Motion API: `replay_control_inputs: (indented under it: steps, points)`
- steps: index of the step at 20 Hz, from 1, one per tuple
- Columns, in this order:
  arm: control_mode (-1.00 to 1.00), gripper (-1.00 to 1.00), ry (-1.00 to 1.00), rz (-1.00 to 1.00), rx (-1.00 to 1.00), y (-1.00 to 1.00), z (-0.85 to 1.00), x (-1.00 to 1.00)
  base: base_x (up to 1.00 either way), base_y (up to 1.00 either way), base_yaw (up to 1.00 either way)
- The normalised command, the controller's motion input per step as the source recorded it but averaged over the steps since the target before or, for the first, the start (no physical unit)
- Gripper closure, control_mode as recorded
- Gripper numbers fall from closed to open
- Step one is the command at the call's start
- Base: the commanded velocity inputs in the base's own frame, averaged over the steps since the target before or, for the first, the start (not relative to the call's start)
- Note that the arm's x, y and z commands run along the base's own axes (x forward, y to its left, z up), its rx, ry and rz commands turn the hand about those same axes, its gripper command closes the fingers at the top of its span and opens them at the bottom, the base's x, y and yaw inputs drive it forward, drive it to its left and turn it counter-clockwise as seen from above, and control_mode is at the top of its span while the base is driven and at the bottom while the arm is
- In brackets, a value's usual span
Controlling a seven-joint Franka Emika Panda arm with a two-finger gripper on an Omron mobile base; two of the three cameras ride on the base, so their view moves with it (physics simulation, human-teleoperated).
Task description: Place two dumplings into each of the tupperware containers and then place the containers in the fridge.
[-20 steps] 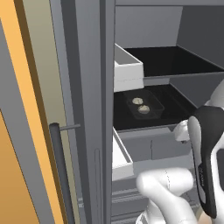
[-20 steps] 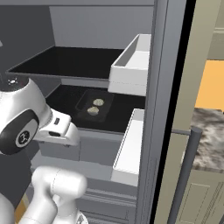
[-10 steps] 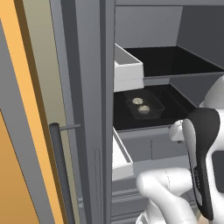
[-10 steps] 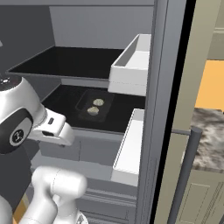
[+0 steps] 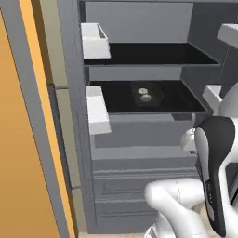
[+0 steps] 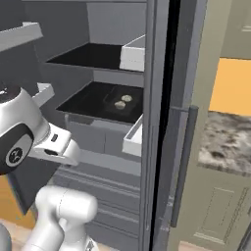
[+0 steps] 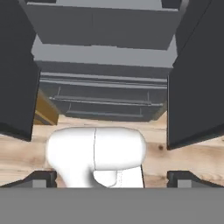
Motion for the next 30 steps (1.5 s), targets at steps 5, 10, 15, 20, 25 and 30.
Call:
replay_control_inputs:
  steps: [5, 10, 15, 20, 25, 30]
  points:
    - [1.00, -1.00, 0.00, 0.00, 0.00, 0.00, 0.00, 0.00, -0.19, 0.04, 1.00]
    - [1.00, -1.00, 0.00, 0.00, 0.00, 0.00, 0.00, 0.00, -0.41, 0.10, 1.00]
    - [1.00, -1.00, 0.00, 0.00, 0.00, 0.00, 0.00, 0.00, -0.31, 0.31, 1.00]
    - [1.00, -1.00, 0.00, 0.00, 0.00, 0.00, 0.00, 0.00, -0.22, 0.87, 0.86]
    - [1.00, -1.00, 0.00, 0.00, 0.00, 0.00, 0.00, 0.00, 0.86, 0.51, 0.34]
    - [1.00, -1.00, 0.00, 0.00, 0.00, 0.00, 0.00, 0.00, 1.00, -0.06, 0.18]
